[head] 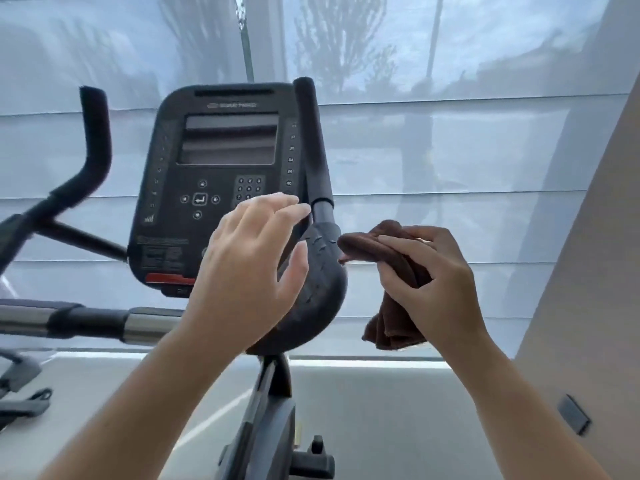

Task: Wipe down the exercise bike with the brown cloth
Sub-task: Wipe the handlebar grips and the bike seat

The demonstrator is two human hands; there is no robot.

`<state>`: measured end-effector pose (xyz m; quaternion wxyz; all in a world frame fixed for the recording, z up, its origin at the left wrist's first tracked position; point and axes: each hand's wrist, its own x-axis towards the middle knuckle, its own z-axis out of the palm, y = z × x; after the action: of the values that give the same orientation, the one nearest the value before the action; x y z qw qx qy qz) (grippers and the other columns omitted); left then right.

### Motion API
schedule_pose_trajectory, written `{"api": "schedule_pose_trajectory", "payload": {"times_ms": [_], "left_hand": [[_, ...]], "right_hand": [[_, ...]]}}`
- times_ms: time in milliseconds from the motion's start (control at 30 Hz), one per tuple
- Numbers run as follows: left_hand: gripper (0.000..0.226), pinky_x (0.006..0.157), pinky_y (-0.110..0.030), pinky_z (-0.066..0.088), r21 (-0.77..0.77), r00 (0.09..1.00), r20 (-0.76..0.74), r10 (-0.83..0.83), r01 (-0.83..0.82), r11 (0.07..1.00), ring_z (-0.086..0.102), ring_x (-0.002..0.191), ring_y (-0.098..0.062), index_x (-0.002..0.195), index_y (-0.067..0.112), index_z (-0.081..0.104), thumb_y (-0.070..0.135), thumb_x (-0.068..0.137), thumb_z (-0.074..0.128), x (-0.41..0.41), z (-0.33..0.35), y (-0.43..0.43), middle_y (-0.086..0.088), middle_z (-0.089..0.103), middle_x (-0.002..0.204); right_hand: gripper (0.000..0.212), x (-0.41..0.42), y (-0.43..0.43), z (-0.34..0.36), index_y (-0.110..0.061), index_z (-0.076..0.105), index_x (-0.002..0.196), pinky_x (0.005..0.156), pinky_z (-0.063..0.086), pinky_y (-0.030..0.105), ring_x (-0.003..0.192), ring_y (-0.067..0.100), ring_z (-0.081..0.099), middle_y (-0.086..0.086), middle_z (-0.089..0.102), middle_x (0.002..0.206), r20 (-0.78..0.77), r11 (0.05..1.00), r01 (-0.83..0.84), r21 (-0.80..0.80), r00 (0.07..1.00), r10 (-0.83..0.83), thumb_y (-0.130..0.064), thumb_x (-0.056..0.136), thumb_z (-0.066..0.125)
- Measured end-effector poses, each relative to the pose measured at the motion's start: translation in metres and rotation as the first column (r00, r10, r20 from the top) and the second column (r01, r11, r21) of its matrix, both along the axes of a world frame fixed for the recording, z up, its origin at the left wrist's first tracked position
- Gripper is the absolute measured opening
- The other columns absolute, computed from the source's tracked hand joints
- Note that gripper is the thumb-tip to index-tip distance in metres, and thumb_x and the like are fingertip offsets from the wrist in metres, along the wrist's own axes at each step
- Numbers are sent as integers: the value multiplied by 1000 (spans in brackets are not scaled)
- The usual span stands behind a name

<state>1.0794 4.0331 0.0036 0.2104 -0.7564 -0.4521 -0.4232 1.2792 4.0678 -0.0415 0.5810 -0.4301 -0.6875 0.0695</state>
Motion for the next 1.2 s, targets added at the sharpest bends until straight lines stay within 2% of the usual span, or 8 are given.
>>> {"api": "schedule_pose_trajectory", "payload": {"times_ms": [233,433,533,700,833,1000,1100,1200], "left_hand": [[29,94,-48,42,-58,992,-130,0,-8,998,53,108,-31,112,1,59,5,83,59,-27,28,89,-14,59,116],[31,92,-47,42,3,969,-238,73,-75,997,55,109,-35,111,-2,60,4,80,61,-39,38,150,-17,59,118],[32,92,-48,42,25,964,-240,114,-111,993,56,109,-35,111,-3,60,3,79,65,-40,43,179,-18,59,119],[43,98,-45,38,22,970,-212,120,-118,993,52,117,-31,118,1,58,16,79,69,-48,36,211,-15,55,127],[49,106,-40,28,-53,983,-180,17,-27,998,41,128,-25,127,8,52,23,83,67,-53,23,224,-7,49,135],[45,109,-32,24,-223,982,-64,-179,161,961,33,131,-13,126,16,53,26,84,65,-55,12,234,4,47,137],[44,108,-33,26,-197,992,9,-128,127,972,36,130,-13,125,17,55,27,83,66,-60,7,241,3,49,135],[52,108,-31,23,-242,998,19,-57,60,968,33,132,-13,130,17,49,32,83,65,-68,-7,248,2,44,140]], "right_hand": [[31,-32,75,37,-22,69,105,93,47,42,105,27,56,3,54,111,27,992,-38,117,999,35,-12,76,71],[29,-54,160,87,-23,67,109,97,44,39,108,28,51,5,51,116,5,969,-48,242,999,49,-18,81,66],[31,-68,203,116,-22,64,114,98,40,35,112,30,46,9,49,122,13,954,20,298,1000,-25,-21,83,62],[52,-90,239,110,-32,44,133,102,25,27,122,31,35,8,28,143,237,985,-53,165,971,12,-27,85,62],[48,-75,238,96,-31,56,124,100,32,23,113,25,47,6,37,128,256,984,-124,128,963,88,-15,79,65],[50,-37,215,56,-47,57,106,87,30,0,103,9,52,-2,47,107,282,943,-314,-112,900,334,-6,79,64],[44,-41,217,73,-31,62,115,90,31,1,99,2,51,1,46,109,250,972,-222,79,948,197,-6,79,66],[45,-64,229,113,-22,55,125,102,32,15,111,16,48,9,42,122,214,961,-119,250,975,65,-12,83,64]]}}
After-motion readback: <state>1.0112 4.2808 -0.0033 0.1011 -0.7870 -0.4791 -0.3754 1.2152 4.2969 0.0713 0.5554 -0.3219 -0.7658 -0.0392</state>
